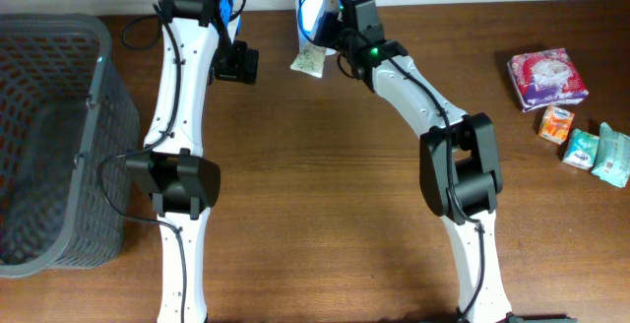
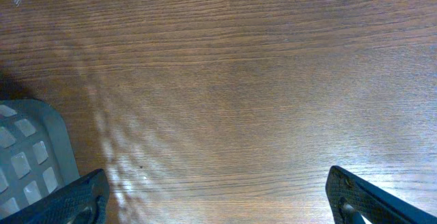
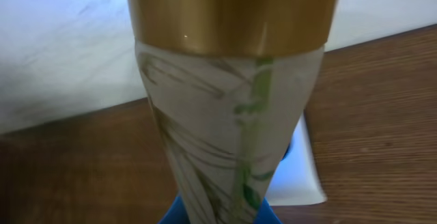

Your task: Scan the item barcode

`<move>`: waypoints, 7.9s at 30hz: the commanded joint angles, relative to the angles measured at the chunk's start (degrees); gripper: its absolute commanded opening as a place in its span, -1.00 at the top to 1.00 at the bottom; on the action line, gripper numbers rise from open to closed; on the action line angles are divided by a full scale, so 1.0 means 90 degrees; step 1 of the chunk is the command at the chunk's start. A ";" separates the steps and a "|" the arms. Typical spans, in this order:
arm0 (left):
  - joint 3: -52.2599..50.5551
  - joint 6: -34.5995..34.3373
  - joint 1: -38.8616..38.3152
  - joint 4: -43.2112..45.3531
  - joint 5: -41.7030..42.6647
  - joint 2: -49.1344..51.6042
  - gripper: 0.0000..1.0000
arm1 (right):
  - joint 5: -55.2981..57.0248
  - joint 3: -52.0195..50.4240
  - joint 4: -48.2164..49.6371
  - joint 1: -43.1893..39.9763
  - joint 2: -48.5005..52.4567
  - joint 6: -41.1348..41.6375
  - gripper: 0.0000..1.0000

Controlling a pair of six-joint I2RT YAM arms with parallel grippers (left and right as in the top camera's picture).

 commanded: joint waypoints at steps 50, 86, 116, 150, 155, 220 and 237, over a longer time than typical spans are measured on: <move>0.0129 0.0000 0.0000 0.0010 -0.0068 -0.0068 -0.98 | -0.1404 -0.2895 -0.8801 -0.5246 -0.9765 -0.2545 -0.97; 0.0129 0.0000 0.0000 0.0010 -0.0068 -0.0068 -0.98 | 0.0092 -1.2767 0.0440 -0.2290 -1.5327 -0.3738 -0.97; 0.0129 0.0000 0.0000 0.0010 -0.0068 -0.0068 -0.98 | 0.0469 -1.2767 0.0396 -0.1967 -1.5327 -0.3711 -0.97; -1.4923 0.1044 0.0197 0.8007 0.2351 -1.3661 -0.98 | 0.0469 -1.2767 0.0396 -0.1967 -1.5327 -0.3711 -0.97; -1.6201 0.1032 0.1280 0.9083 0.2497 -1.5164 -0.98 | 0.0469 -1.2767 0.0396 -0.1967 -1.5327 -0.3713 -0.97; -1.7546 0.0267 0.1413 1.0159 0.0602 -1.5892 -0.98 | 0.0469 -1.2767 0.0398 -0.1967 -1.5327 -0.3713 -0.97; -1.7546 0.0270 0.1413 1.0159 0.0602 -1.5892 -0.98 | 0.0590 -1.2767 0.0381 -0.1962 -1.5327 -0.3735 -0.97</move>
